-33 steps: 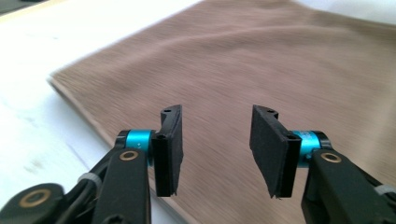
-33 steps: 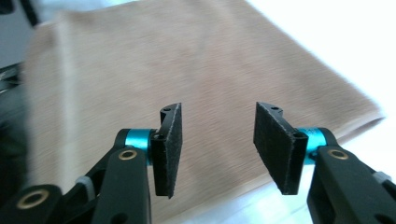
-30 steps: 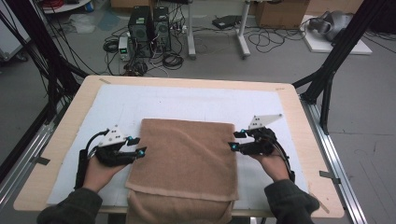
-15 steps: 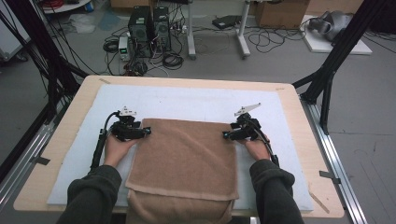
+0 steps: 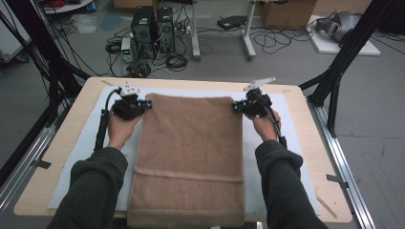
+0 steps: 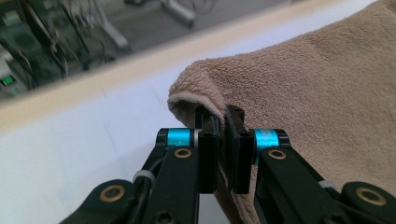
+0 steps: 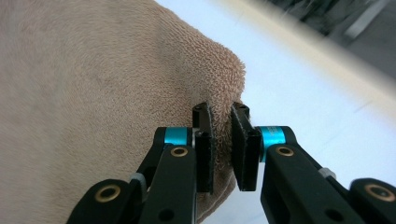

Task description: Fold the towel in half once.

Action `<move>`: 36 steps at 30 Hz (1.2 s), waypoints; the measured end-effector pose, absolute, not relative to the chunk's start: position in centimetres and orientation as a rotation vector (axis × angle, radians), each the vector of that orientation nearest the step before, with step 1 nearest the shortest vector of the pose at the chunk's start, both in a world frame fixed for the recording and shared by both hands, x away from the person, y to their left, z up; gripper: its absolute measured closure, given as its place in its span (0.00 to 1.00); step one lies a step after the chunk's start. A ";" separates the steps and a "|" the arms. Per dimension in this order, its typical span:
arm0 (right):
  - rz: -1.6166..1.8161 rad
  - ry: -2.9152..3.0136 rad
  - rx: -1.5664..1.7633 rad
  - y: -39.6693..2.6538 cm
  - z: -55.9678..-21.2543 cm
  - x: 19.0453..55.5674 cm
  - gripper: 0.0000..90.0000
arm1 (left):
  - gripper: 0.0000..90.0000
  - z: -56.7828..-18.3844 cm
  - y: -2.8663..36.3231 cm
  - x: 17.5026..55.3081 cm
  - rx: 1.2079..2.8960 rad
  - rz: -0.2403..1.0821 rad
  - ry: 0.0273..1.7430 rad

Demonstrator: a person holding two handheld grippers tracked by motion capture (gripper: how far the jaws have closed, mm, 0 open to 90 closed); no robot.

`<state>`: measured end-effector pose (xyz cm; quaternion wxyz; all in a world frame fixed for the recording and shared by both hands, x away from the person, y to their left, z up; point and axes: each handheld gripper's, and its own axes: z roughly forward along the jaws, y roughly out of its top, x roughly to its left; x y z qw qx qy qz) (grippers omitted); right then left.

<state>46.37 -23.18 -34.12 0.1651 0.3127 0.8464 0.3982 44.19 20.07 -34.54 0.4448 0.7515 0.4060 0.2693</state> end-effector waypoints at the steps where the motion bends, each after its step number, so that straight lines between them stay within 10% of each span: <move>1: 1.140 2.391 0.880 -23.3 -32.8 46.7 0.90 | 0.94 -33.3 20.1 44.6 1.848 0.684 0.994; 3: 1.142 2.336 0.847 -23.3 -30.4 47.5 0.88 | 0.94 -31.4 20.1 45.4 1.821 0.713 0.985; 6: 1.166 2.268 0.919 -23.6 -29.1 48.7 0.58 | 0.73 -31.4 20.3 46.2 1.867 0.707 1.028; 11: 1.111 2.394 0.988 -24.4 -32.2 48.5 0.46 | 0.63 -34.3 21.7 45.2 1.900 0.616 1.049; 22: 1.090 2.497 0.957 -24.3 -36.8 42.7 0.49 | 0.51 -38.9 22.6 40.3 1.986 0.499 1.025; 36: 1.142 2.572 0.857 -23.7 -41.6 37.3 0.58 | 0.61 -42.7 22.0 34.4 2.041 0.433 0.865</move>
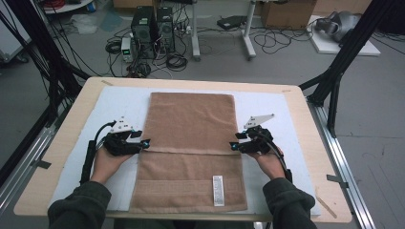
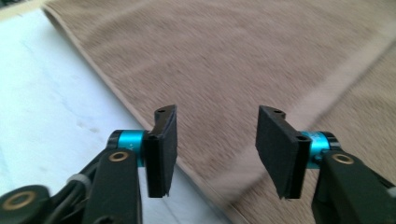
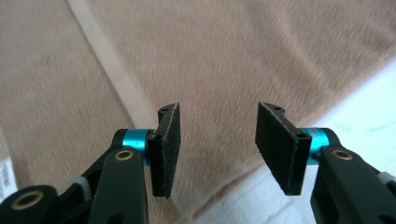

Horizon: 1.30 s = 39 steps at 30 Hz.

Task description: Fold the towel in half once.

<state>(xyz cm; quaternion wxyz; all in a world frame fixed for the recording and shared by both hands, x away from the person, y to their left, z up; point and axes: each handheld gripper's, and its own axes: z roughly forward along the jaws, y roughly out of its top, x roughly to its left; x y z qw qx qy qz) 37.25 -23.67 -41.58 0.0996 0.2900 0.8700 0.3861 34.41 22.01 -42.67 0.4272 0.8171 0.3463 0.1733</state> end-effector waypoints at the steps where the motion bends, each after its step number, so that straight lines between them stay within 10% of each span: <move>1: 1.162 2.568 0.853 -23.7 -41.8 37.0 0.60 | 0.62 -42.9 21.9 34.5 2.061 0.423 0.874; 16: 1.113 2.659 0.827 -22.9 -43.7 37.7 0.94 | 0.94 -44.0 20.7 34.9 2.166 0.448 0.858; 39: 1.231 2.629 0.744 -24.0 -38.9 34.3 0.95 | 0.95 -40.0 22.3 30.5 2.013 0.428 0.812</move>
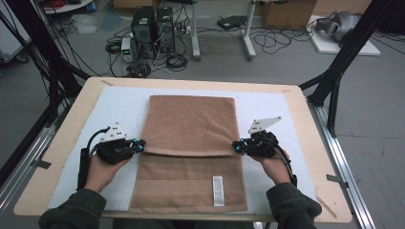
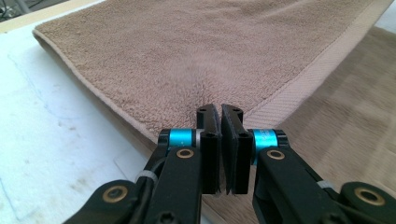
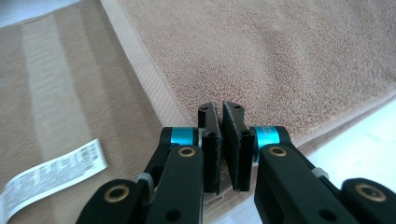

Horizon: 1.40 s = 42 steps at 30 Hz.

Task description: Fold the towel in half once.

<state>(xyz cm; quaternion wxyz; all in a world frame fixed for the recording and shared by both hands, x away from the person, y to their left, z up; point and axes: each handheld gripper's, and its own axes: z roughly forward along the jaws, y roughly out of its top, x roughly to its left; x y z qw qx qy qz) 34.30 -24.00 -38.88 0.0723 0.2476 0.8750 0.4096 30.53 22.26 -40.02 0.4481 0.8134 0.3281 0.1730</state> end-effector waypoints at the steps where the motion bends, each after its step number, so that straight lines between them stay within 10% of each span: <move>1: 1.237 2.625 0.732 -24.1 -38.9 34.0 0.95 | 0.95 -40.1 22.3 30.2 2.010 0.422 0.812; 22: 1.392 2.662 0.549 -25.5 -39.4 23.5 0.95 | 0.95 -41.2 23.0 18.4 1.998 0.382 0.745; 25: 1.412 2.682 0.546 -25.9 -39.9 22.5 0.77 | 0.79 -41.4 22.8 17.9 2.003 0.364 0.736; 34: 1.299 2.611 0.684 -25.8 -40.3 28.1 0.62 | 0.57 -41.9 22.1 24.1 2.009 0.420 0.813; 42: 1.202 2.528 0.850 -24.7 -40.3 35.5 0.61 | 0.59 -42.9 22.2 30.5 1.929 0.514 0.986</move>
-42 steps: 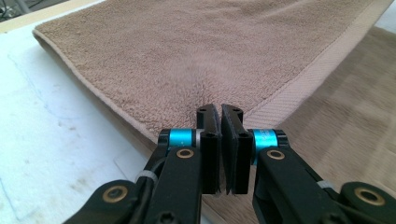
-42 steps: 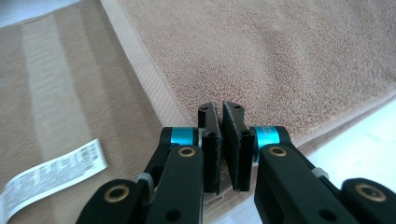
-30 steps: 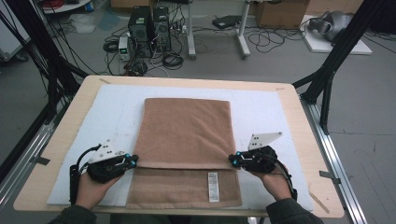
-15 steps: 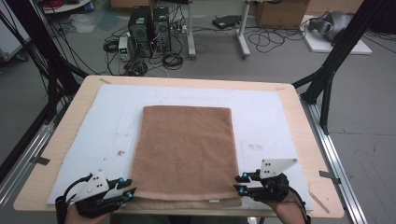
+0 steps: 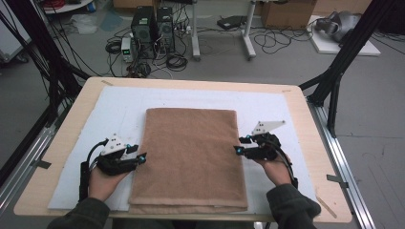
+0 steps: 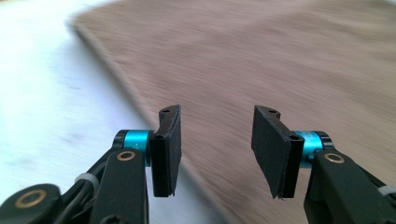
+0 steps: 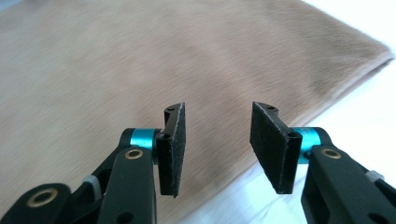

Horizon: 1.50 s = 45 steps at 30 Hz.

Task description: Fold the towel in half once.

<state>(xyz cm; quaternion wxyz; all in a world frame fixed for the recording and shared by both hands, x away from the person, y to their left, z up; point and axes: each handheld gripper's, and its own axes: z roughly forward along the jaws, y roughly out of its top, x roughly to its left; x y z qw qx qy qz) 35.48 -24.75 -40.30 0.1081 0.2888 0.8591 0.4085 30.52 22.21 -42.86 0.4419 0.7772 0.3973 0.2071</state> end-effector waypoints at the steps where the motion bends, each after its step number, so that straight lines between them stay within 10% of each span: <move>1: 1.185 2.536 0.881 -24.6 -40.6 36.4 0.60 | 0.59 -43.1 22.2 31.5 1.934 0.509 1.026; 14: 0.998 2.505 1.110 -23.4 -43.7 43.8 0.56 | 0.70 -44.6 21.1 38.9 1.926 0.419 1.267; 16: 1.036 2.501 1.142 -23.5 -43.9 43.9 0.61 | 0.78 -44.6 20.9 39.1 1.917 0.407 1.262; 18: 1.097 2.549 1.129 -23.6 -43.9 44.0 0.89 | 0.92 -44.6 20.8 39.4 1.906 0.378 1.260; 27: 1.073 2.468 1.077 -23.3 -41.9 44.8 0.92 | 0.94 -43.2 20.3 41.7 1.878 0.511 1.236; 34: 1.005 2.441 1.169 -24.1 -42.0 45.6 0.62 | 0.71 -43.0 21.5 41.9 1.935 0.515 1.228; 45: 1.192 2.500 0.914 -24.2 -38.8 37.1 0.58 | 0.56 -40.4 22.6 34.3 1.936 0.471 0.987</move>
